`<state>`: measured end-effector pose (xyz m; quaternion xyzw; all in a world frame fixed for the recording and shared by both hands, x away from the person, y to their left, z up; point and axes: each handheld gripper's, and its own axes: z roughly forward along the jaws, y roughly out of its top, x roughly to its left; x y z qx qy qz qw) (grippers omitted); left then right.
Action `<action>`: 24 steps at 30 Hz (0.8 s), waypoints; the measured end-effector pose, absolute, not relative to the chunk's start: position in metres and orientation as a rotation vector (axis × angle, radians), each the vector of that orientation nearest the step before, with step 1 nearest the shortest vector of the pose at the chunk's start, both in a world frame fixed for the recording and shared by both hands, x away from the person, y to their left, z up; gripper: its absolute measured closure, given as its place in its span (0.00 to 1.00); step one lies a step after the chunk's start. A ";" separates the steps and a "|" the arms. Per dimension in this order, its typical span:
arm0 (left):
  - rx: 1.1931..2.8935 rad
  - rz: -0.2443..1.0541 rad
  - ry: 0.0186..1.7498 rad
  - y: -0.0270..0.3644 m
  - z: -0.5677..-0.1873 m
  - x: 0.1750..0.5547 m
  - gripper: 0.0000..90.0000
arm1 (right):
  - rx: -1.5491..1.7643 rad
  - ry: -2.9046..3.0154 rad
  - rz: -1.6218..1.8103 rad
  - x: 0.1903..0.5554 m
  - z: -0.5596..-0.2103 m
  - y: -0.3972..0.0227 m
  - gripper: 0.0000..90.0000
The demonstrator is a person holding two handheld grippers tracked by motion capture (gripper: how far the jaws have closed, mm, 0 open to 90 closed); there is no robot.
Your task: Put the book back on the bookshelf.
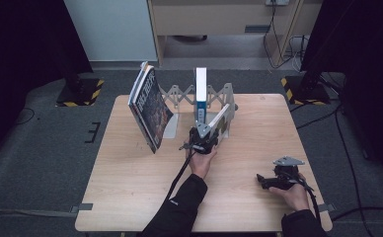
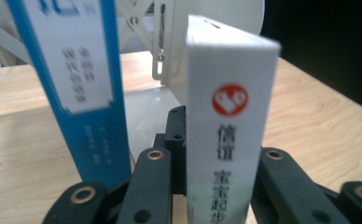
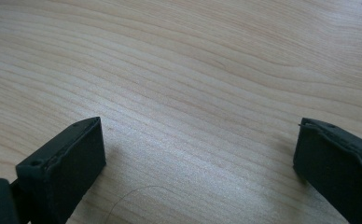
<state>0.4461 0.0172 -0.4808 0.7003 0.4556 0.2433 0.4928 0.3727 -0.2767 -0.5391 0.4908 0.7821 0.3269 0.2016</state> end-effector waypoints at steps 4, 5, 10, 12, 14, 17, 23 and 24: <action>1.705 0.572 1.120 0.017 -0.489 0.443 0.82 | 1.372 2.184 0.914 0.373 -0.539 -0.277 0.02; 1.708 0.572 1.122 0.017 -0.490 0.442 0.82 | 1.372 2.183 0.914 0.373 -0.539 -0.277 0.02; 1.735 0.555 1.127 0.016 -0.498 0.440 0.81 | 1.373 2.182 0.912 0.373 -0.539 -0.276 0.02; 1.729 0.550 1.113 0.015 -0.502 0.439 0.80 | 1.372 2.184 0.911 0.373 -0.539 -0.276 0.02; 1.731 0.554 1.104 0.015 -0.502 0.438 0.79 | 1.372 2.183 0.911 0.373 -0.539 -0.276 0.02; 1.722 0.536 1.085 0.016 -0.504 0.437 0.77 | 1.372 2.184 0.911 0.373 -0.539 -0.276 0.02; 1.753 0.548 1.030 0.022 -0.507 0.425 0.66 | 1.372 2.184 0.912 0.373 -0.539 -0.276 0.02; 1.742 0.541 1.029 0.025 -0.507 0.423 0.66 | 1.372 2.184 0.911 0.373 -0.539 -0.276 0.02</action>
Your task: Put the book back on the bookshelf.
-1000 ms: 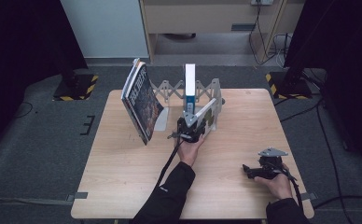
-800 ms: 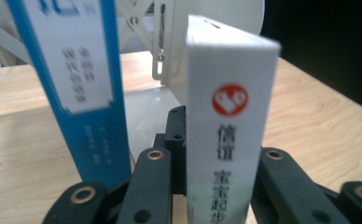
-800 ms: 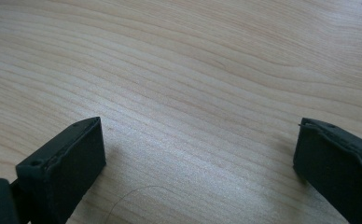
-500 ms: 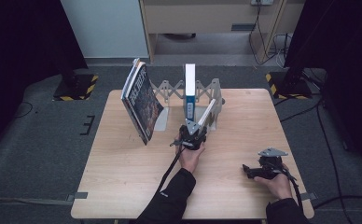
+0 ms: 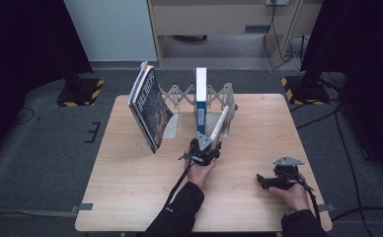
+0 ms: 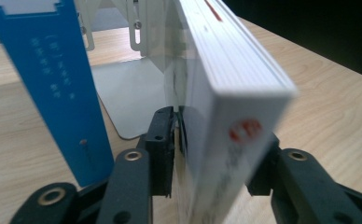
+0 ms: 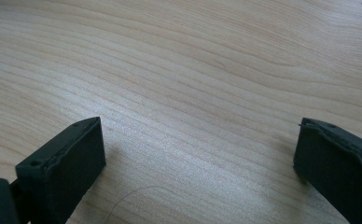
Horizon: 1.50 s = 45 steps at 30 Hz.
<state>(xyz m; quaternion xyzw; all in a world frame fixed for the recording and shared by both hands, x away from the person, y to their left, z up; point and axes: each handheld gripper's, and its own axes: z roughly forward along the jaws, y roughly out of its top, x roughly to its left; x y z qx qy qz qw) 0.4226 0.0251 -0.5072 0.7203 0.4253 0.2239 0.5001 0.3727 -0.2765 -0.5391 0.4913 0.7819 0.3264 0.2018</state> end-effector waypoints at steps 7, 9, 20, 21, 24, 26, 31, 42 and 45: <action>1.723 0.511 0.989 0.038 -0.502 0.405 0.70 | 1.373 2.184 0.912 0.373 -0.539 -0.276 0.02; 1.726 0.501 0.990 0.039 -0.501 0.404 0.75 | 1.372 2.184 0.911 0.373 -0.539 -0.276 0.02; 1.714 0.466 1.026 0.034 -0.496 0.413 0.77 | 1.373 2.182 0.909 0.373 -0.539 -0.276 0.02; 1.725 0.465 1.027 0.031 -0.494 0.415 0.77 | 1.373 2.183 0.910 0.373 -0.539 -0.276 0.02; 1.745 0.469 1.019 0.023 -0.493 0.421 0.76 | 1.373 2.183 0.910 0.373 -0.539 -0.276 0.02; 1.730 0.460 1.017 0.017 -0.495 0.425 0.74 | 1.373 2.183 0.910 0.373 -0.539 -0.276 0.02; 1.729 0.479 0.999 0.009 -0.498 0.431 0.73 | 1.373 2.183 0.910 0.373 -0.539 -0.276 0.02; 1.789 0.438 0.928 0.010 -0.496 0.423 0.73 | 1.373 2.182 0.909 0.373 -0.539 -0.276 0.02; 1.781 0.427 0.915 0.007 -0.495 0.423 0.75 | 1.373 2.182 0.909 0.373 -0.539 -0.276 0.02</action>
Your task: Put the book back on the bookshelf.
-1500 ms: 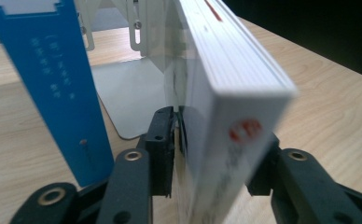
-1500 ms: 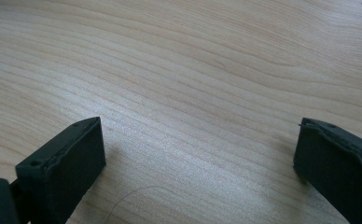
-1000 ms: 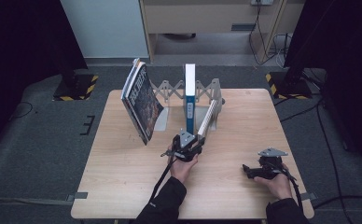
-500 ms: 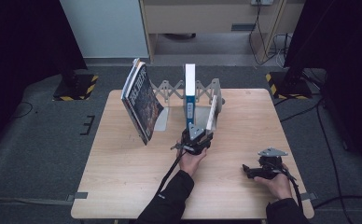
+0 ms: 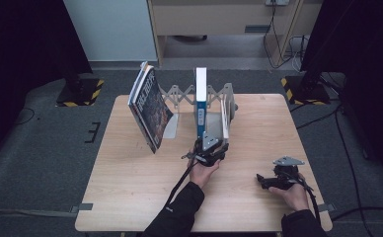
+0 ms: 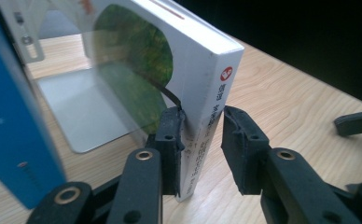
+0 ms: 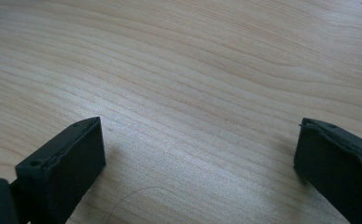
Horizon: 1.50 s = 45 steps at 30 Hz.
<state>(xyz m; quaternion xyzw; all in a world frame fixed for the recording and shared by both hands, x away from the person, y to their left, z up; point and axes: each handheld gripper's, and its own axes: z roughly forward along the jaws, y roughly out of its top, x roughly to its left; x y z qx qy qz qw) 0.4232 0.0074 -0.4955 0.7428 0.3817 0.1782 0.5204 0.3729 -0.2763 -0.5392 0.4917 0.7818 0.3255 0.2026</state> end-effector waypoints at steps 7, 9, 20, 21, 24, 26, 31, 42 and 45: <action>1.796 0.446 0.917 0.000 -0.492 0.432 0.74 | 1.373 2.183 0.909 0.373 -0.539 -0.276 0.02; 1.798 0.448 0.920 -0.001 -0.491 0.435 0.73 | 1.373 2.183 0.909 0.373 -0.539 -0.276 0.02; 1.786 0.480 0.963 -0.002 -0.491 0.460 0.73 | 1.373 2.183 0.909 0.373 -0.539 -0.276 0.02; 1.785 0.484 0.965 -0.003 -0.491 0.461 0.73 | 1.373 2.180 0.909 0.373 -0.539 -0.276 0.02; 1.795 0.494 0.968 -0.005 -0.491 0.466 0.72 | 1.375 2.182 0.910 0.373 -0.539 -0.276 0.02; 1.791 0.487 0.974 -0.005 -0.491 0.468 0.70 | 1.377 2.183 0.910 0.373 -0.539 -0.276 0.02; 1.825 0.500 0.962 -0.004 -0.490 0.464 0.68 | 1.374 2.182 0.910 0.373 -0.539 -0.276 0.02; 1.908 0.414 0.948 0.027 -0.480 0.442 0.55 | 1.380 2.179 0.907 0.372 -0.539 -0.276 0.02; 1.958 0.411 0.926 0.036 -0.481 0.434 0.50 | 1.380 2.178 0.906 0.372 -0.539 -0.276 0.02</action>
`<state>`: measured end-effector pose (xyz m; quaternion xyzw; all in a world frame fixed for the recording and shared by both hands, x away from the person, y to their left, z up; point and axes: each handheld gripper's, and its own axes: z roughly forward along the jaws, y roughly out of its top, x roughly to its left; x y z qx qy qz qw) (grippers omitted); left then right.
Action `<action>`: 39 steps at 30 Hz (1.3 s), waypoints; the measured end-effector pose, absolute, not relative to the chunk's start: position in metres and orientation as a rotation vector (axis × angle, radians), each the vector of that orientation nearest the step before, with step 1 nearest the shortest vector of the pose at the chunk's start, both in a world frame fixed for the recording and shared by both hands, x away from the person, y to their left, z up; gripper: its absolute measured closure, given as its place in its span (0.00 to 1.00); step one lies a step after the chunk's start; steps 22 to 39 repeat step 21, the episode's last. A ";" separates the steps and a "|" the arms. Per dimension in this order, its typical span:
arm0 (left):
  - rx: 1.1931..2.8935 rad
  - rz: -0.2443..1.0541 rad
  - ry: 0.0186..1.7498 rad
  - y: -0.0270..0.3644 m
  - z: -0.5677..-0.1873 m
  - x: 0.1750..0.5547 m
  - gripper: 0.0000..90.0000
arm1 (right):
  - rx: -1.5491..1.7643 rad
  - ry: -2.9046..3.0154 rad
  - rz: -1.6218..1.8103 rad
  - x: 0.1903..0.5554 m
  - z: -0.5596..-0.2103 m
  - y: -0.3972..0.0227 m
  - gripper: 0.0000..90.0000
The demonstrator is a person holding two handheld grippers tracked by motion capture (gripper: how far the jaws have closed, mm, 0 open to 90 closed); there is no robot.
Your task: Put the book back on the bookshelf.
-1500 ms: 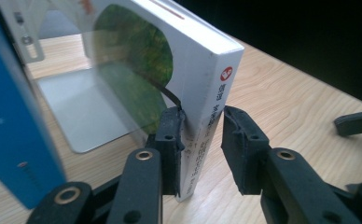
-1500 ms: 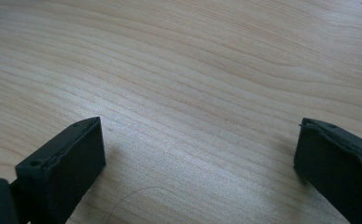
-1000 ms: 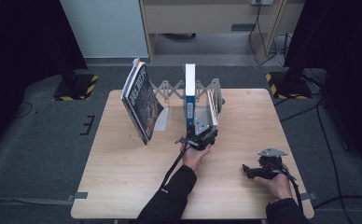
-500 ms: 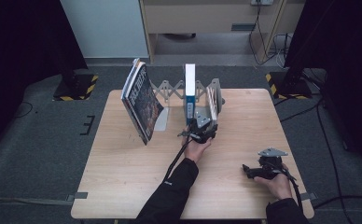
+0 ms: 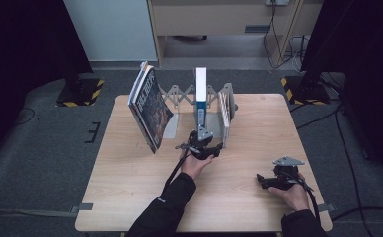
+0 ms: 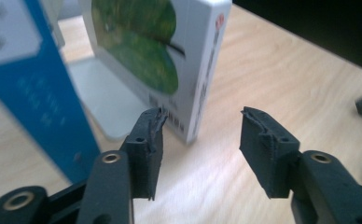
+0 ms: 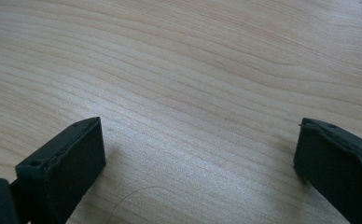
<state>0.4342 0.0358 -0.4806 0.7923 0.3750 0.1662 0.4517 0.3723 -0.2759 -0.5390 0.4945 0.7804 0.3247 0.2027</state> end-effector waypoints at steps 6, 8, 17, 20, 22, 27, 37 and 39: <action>2.056 0.381 0.894 0.060 -0.486 0.416 0.39 | 1.382 2.176 0.907 0.372 -0.539 -0.276 0.02; 2.084 0.327 0.887 0.069 -0.488 0.413 0.36 | 1.383 2.176 0.906 0.372 -0.539 -0.276 0.02; 2.149 0.319 0.931 0.125 -0.493 0.386 0.28 | 1.384 2.173 0.907 0.372 -0.539 -0.276 0.02; 2.117 0.327 0.978 0.147 -0.495 0.380 0.26 | 1.385 2.175 0.908 0.372 -0.539 -0.276 0.02; 2.110 0.332 0.999 0.154 -0.496 0.379 0.25 | 1.382 2.177 0.906 0.372 -0.539 -0.276 0.02; 2.110 0.332 0.999 0.154 -0.496 0.379 0.25 | 1.382 2.177 0.906 0.372 -0.539 -0.276 0.02; 2.110 0.332 0.999 0.154 -0.496 0.379 0.25 | 1.382 2.177 0.906 0.372 -0.539 -0.276 0.02; 2.110 0.332 0.999 0.154 -0.496 0.379 0.25 | 1.382 2.177 0.906 0.372 -0.539 -0.276 0.02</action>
